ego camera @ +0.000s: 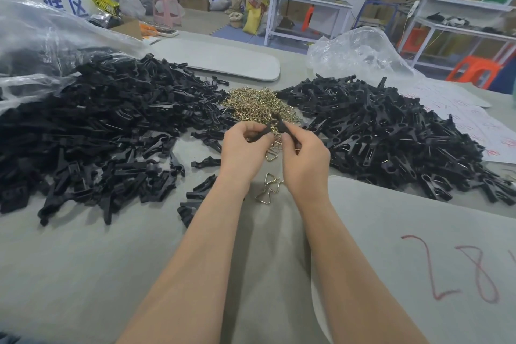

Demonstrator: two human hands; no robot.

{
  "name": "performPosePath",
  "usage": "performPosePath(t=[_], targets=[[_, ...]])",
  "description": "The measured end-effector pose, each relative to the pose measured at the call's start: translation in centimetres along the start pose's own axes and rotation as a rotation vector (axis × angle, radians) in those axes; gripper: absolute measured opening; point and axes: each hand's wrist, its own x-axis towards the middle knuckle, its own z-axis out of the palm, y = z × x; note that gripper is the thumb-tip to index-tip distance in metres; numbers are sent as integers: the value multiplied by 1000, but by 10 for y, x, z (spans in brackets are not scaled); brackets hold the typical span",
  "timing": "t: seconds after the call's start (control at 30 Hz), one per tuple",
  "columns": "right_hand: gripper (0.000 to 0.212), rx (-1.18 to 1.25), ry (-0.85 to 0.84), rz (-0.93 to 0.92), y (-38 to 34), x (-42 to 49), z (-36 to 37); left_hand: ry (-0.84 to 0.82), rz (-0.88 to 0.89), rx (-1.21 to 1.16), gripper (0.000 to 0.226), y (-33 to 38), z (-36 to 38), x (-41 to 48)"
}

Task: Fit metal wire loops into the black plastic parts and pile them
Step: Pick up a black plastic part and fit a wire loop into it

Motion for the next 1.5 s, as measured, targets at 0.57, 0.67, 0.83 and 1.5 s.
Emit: performPosePath(t=[0.57, 0.67, 0.83, 1.5], targets=[[21, 323, -54, 133, 4, 5, -1, -52, -55, -323, 20, -4, 1, 6], [23, 325, -59, 116, 5, 5, 0, -49, -27, -260, 21, -4, 0, 6], [23, 313, -49, 114, 5, 5, -1, -51, 16, -151, 23, -3, -3, 4], [16, 359, -2, 143, 6, 6, -1, -55, 34, -99, 22, -2, -2, 3]])
